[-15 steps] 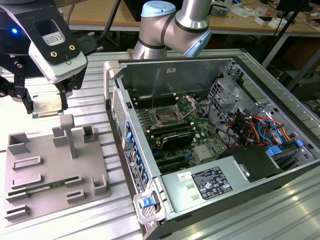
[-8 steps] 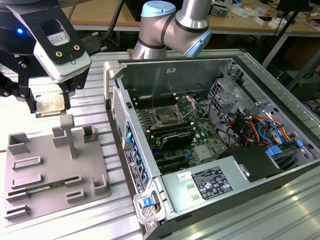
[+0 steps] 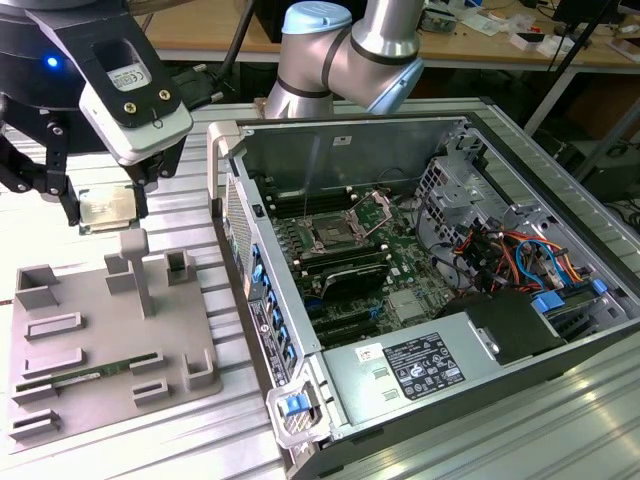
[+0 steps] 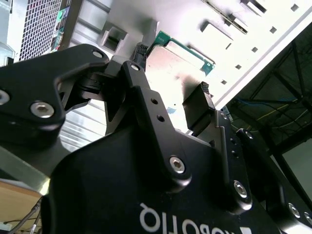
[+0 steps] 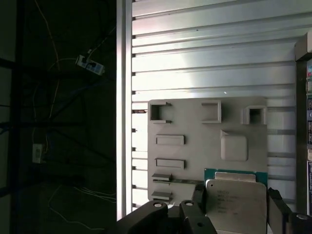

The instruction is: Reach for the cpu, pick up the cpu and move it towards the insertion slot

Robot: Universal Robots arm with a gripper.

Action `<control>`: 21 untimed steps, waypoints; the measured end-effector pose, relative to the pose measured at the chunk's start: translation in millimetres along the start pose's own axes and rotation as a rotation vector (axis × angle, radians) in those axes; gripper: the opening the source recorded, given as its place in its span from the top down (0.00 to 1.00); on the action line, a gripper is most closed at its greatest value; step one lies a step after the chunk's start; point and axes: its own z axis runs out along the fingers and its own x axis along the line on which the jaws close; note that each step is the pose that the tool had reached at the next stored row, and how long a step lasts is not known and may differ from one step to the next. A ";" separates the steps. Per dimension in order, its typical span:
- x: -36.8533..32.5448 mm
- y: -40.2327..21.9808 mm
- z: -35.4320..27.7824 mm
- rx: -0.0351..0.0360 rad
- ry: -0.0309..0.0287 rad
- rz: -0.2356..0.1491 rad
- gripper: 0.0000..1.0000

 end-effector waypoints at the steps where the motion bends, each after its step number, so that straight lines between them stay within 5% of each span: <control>1: -0.8 0.0 0.0 0.0000 0.0000 0.000 0.45; 21: -13.8 -0.2 0.1 -0.0001 0.0000 0.000 0.45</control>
